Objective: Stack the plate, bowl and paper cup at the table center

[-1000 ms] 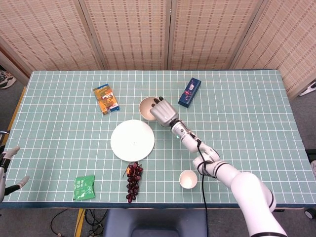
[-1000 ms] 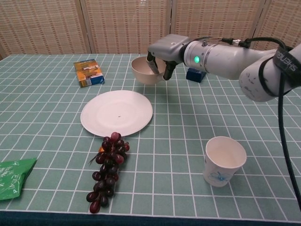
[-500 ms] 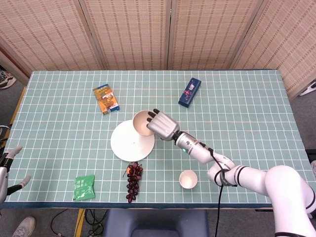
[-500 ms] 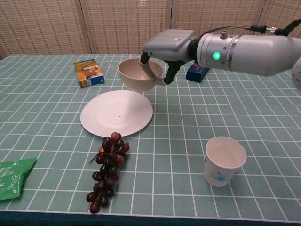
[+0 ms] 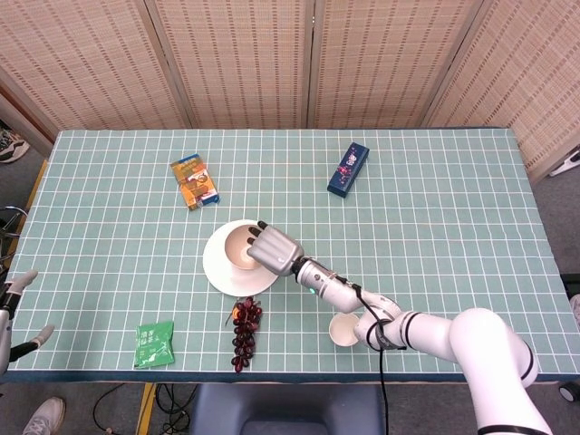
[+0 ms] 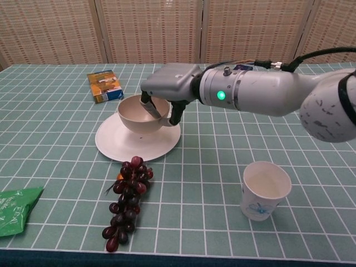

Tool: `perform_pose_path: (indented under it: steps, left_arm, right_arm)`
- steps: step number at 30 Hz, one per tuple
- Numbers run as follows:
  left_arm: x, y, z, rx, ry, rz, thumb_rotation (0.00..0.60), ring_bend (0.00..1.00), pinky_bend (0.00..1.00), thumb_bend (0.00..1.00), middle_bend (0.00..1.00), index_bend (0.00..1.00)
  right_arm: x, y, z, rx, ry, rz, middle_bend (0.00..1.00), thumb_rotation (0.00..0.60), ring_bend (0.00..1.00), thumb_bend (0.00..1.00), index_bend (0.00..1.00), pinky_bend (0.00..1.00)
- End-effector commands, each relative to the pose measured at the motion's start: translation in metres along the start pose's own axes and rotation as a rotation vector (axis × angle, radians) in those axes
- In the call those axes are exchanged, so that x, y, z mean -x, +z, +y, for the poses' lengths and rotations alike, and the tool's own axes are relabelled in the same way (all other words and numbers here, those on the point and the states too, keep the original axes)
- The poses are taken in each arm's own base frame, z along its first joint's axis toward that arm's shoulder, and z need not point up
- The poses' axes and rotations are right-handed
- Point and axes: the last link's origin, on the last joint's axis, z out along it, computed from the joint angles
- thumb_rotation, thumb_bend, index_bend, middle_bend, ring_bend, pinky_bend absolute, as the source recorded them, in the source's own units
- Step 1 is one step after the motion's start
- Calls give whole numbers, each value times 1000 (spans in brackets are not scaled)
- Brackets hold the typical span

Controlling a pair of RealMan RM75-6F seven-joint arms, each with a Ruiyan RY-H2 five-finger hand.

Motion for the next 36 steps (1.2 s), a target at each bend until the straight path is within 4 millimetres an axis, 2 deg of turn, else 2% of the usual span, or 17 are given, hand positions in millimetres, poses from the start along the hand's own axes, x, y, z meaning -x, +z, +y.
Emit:
perform_pose_path:
  steps: [1,7,9,11,15,16,19,24,28,34,36]
  left_arm:
    - [0,-1,-1,-2,-1,-2,600,357,454,0,305,190]
    - [2,-2,-3,-8,-2,-5,600,357,454,0,305,190]
    - [2,-2,-3,-7,-3,-5,600,357,454,0,305,190]
    - [3,-2,-3,-7,-4,-5,600,357,454,0,305,190]
    - [3,-2,-3,-6,-1,-6,600,357,454,0,304,190]
    - [3,-1,-3,-6,1,-6,600,357,454,0,304,190]
    - [4,0,-3,-4,3,-5,600,357,454,0,304,190]
    - [3,2,-1,7,10,0,600,357,454,0,304,190]
    - [4,4,1,14,13,-1,600,357,454,0,304,190]
    - [6,7,5,27,28,-11,600,357,454,0,304,190]
    - [6,9,6,33,36,-11,600,357,454,0,304,190]
  right_arm:
    - [0,4,-5,-9,-5,-5,373,600,185,419,614,208]
    - [4,8,-9,-10,-32,-26,330,600,185,419,596,208]
    - [5,9,-9,-7,-34,-35,286,600,169,395,510,208]
    - [6,8,-9,-6,-31,-46,207,600,112,335,326,198]
    - [2,3,-7,-5,-24,-40,79,600,22,239,52,159]
    - [0,1,-6,-4,-21,-35,46,600,5,220,11,147]
    - [-8,-10,-1,3,-11,-5,5,600,0,203,0,132]
    - [-26,-46,17,20,7,56,13,600,0,203,0,131]
    - [-37,-89,33,44,27,92,55,600,0,203,0,131]
    - [-40,-154,42,47,43,89,88,600,0,203,0,131]
    - [-38,-169,44,45,49,84,94,600,0,203,0,131]
